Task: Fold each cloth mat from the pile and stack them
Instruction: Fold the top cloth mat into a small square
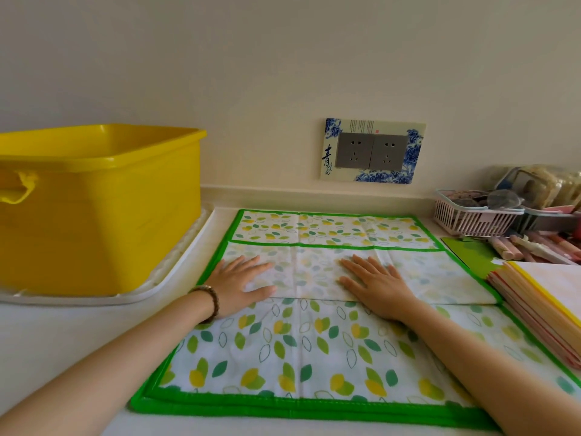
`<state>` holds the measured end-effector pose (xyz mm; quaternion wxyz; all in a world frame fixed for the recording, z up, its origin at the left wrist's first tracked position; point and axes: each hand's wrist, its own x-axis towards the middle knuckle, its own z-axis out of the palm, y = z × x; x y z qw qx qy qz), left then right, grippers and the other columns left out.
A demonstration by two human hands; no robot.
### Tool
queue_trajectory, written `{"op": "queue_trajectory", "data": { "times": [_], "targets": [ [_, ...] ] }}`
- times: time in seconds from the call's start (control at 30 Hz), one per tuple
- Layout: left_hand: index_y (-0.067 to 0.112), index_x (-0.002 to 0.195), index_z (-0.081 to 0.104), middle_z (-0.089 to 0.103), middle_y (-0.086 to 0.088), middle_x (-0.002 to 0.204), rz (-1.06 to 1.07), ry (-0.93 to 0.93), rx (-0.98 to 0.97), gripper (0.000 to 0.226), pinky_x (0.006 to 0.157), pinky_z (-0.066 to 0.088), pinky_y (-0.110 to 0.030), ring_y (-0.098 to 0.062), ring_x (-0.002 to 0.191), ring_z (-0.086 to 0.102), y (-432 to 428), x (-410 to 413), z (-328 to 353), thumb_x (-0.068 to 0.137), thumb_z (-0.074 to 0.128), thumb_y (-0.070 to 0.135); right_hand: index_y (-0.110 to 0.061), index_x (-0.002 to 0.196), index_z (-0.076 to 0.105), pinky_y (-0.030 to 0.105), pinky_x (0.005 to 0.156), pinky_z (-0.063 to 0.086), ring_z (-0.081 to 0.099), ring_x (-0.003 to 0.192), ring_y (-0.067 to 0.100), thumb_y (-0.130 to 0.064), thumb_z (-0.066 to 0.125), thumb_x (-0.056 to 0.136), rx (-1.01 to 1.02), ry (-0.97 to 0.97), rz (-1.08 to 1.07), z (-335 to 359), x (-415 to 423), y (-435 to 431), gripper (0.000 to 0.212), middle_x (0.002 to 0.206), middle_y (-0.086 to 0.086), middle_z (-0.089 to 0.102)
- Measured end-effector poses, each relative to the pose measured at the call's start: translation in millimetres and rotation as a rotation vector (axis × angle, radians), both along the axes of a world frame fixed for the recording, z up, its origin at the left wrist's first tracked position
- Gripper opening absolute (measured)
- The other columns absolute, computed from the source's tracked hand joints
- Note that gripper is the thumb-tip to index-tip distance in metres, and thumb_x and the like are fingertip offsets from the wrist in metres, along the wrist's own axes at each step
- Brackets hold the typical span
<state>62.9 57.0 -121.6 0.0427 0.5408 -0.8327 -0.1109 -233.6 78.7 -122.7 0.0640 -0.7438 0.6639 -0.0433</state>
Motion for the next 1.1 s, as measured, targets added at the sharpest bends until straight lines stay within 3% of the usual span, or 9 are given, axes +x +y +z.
{"op": "queue_trajectory", "data": {
  "times": [0.13, 0.23, 0.33, 0.57, 0.67, 0.7, 0.77, 0.87, 1.1],
  "targets": [
    [0.042, 0.146, 0.018, 0.008, 0.016, 0.156, -0.13, 0.046, -0.002, 0.103, 0.118, 0.002, -0.038, -0.008, 0.145, 0.001, 10, -18, 6, 0.057, 0.01, 0.095, -0.042, 0.148, 0.008, 0.041, 0.119, -0.003, -0.001, 0.146, 0.014, -0.062, 0.017, 0.094, -0.013, -0.022, 0.001, 1, 1, 1, 0.059, 0.158, -0.013, 0.003],
    [0.038, 0.144, 0.029, 0.02, 0.016, 0.154, -0.218, 0.093, -0.015, 0.068, 0.116, 0.009, -0.029, -0.005, 0.143, 0.013, 21, -39, 13, 0.084, 0.041, 0.067, -0.04, 0.149, 0.012, 0.038, 0.118, -0.001, 0.001, 0.146, 0.013, -0.06, 0.018, 0.095, -0.028, -0.051, 0.005, 0, 0, 1, 0.058, 0.158, -0.013, 0.007],
    [0.037, 0.138, 0.042, 0.034, 0.018, 0.148, -0.249, 0.135, -0.012, 0.055, 0.113, 0.022, -0.024, -0.003, 0.136, 0.03, 18, -51, 17, 0.088, 0.05, 0.056, -0.039, 0.148, 0.016, 0.037, 0.118, 0.001, 0.003, 0.146, 0.012, -0.057, 0.019, 0.096, -0.041, -0.072, 0.012, -1, -2, 2, 0.055, 0.158, -0.013, 0.01],
    [0.026, 0.137, 0.047, 0.05, 0.008, 0.139, -0.33, -0.105, -0.203, 0.048, 0.102, 0.041, -0.028, -0.011, 0.124, 0.05, 17, -56, 27, 0.096, 0.037, 0.048, -0.03, 0.14, 0.042, 0.03, 0.114, 0.016, 0.027, 0.14, 0.011, -0.046, 0.027, 0.1, -0.111, -0.277, 0.031, 6, -3, 8, 0.046, 0.151, -0.009, 0.033],
    [0.017, 0.116, 0.066, 0.072, 0.002, 0.103, -0.327, -0.108, -0.208, 0.058, 0.06, 0.058, -0.03, -0.016, 0.083, 0.07, 24, -57, 25, 0.091, 0.02, 0.042, -0.03, 0.138, 0.046, 0.02, 0.107, 0.021, 0.033, 0.136, 0.007, -0.046, 0.033, 0.099, -0.067, -0.315, 0.127, 12, -4, 19, 0.044, 0.147, -0.012, 0.038],
    [0.015, 0.114, 0.066, 0.072, 0.0, 0.101, -0.36, -0.141, -0.269, 0.062, 0.056, 0.058, -0.031, -0.018, 0.08, 0.071, 21, -56, 20, 0.089, 0.016, 0.041, -0.033, 0.138, 0.045, 0.02, 0.11, 0.02, 0.03, 0.137, 0.005, -0.047, 0.033, 0.098, -0.045, -0.288, 0.175, 12, -6, 23, 0.044, 0.148, -0.014, 0.037],
    [0.017, 0.129, 0.055, 0.065, -0.004, 0.12, -0.397, -0.17, -0.363, 0.061, 0.076, 0.056, -0.037, -0.023, 0.1, 0.065, 21, -59, 21, 0.094, 0.011, 0.041, -0.039, 0.139, 0.041, 0.024, 0.114, 0.019, 0.026, 0.138, 0.001, -0.05, 0.034, 0.096, -0.008, -0.249, 0.23, 13, -13, 30, 0.044, 0.149, -0.018, 0.032],
    [0.028, 0.138, 0.046, 0.059, -0.002, 0.128, -0.266, -0.142, -0.227, 0.041, 0.09, 0.047, -0.034, -0.021, 0.109, 0.059, 20, -59, 26, 0.103, 0.024, 0.032, -0.044, 0.14, 0.036, 0.026, 0.116, 0.022, 0.027, 0.137, 0.0, -0.055, 0.039, 0.092, 0.028, -0.215, 0.218, 17, -28, 42, 0.049, 0.149, -0.023, 0.03],
    [0.013, 0.096, 0.061, 0.062, -0.001, 0.08, -0.235, 0.011, -0.185, 0.037, 0.068, 0.043, -0.029, -0.017, 0.071, 0.055, 19, -55, 35, 0.101, 0.031, 0.035, -0.036, 0.132, 0.052, 0.022, 0.102, 0.039, 0.051, 0.122, 0.01, -0.039, 0.047, 0.095, 0.007, -0.195, 0.08, 32, -57, 58, 0.037, 0.133, -0.014, 0.054]
  ]
}}
